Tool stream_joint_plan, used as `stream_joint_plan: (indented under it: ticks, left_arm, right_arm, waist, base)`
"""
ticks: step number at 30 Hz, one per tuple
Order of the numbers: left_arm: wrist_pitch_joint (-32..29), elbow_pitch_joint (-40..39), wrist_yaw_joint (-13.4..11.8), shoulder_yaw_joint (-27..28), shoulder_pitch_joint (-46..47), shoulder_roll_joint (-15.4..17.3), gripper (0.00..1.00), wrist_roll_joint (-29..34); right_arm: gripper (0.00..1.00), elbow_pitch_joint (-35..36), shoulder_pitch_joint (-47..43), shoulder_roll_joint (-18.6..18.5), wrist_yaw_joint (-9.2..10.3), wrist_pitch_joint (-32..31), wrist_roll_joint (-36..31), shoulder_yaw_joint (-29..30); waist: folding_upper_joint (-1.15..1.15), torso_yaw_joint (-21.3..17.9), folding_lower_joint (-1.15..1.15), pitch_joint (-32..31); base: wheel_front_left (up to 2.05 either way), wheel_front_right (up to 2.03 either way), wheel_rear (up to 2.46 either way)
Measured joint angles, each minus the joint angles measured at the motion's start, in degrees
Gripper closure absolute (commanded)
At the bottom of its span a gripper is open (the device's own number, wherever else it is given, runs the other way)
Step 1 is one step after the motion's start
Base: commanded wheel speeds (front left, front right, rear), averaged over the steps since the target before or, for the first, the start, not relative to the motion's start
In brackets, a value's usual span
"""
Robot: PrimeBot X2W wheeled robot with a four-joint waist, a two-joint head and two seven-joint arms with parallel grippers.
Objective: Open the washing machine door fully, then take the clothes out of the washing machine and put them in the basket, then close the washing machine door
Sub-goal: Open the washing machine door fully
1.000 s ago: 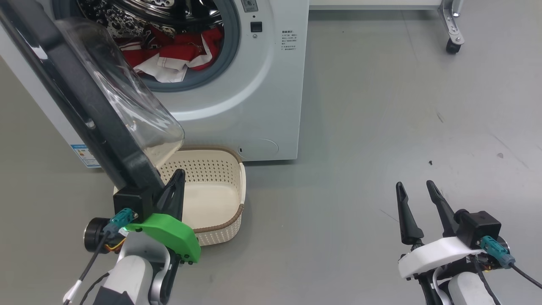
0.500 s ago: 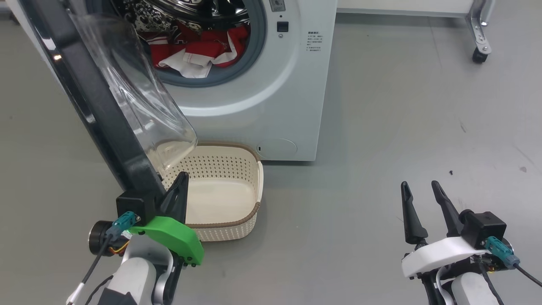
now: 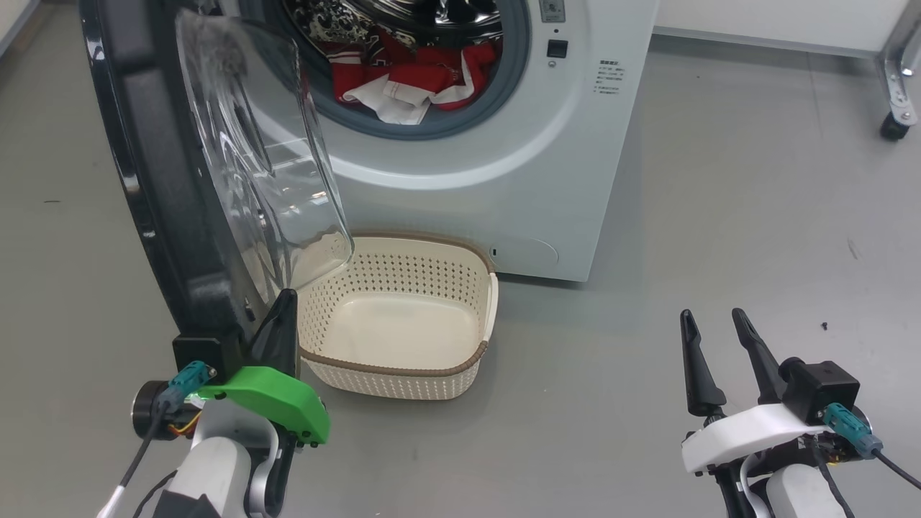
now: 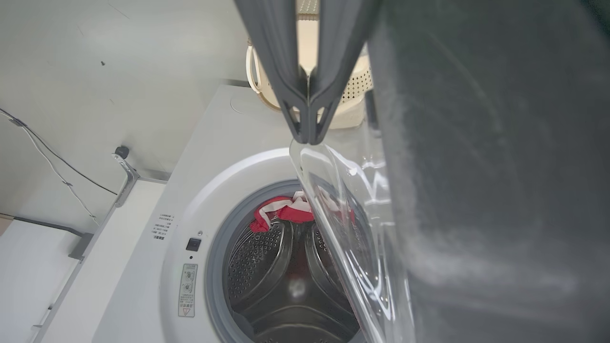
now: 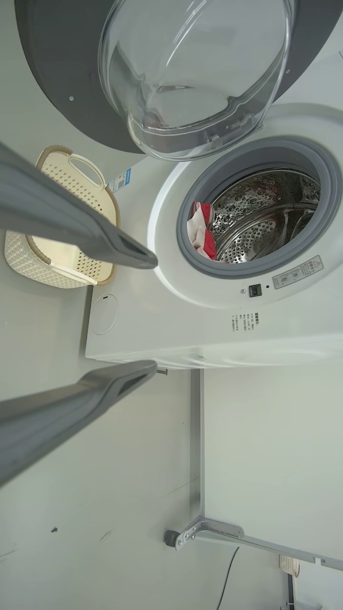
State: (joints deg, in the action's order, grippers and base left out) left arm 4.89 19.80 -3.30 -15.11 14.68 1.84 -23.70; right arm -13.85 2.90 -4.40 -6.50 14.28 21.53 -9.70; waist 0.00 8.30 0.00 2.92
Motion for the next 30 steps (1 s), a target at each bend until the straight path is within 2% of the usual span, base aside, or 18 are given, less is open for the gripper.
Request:
stream_joint_plan:
  ticks: [15, 30]
  left_arm:
    - [1.87, -0.35, -1.03, 5.32, -0.25, 0.66, 1.00, -2.94]
    - [3.86, -1.36, -2.03, 14.00, -0.88, 3.77, 1.00, -6.04]
  right_arm:
    - [0.00, -0.02, -0.87, -0.52, -0.24, 0.00, -0.78, -1.33]
    - [0.00, 0.24, 0.25, -3.10, -0.47, -0.01, -1.52, -3.04]
  waist:
    - [0.00, 5.90, 0.00, 1.72]
    - [0.00, 7.79, 0.00, 7.14]
  base:
    - [0.00, 0.00, 0.00]
    - [0.00, 0.00, 0.00]
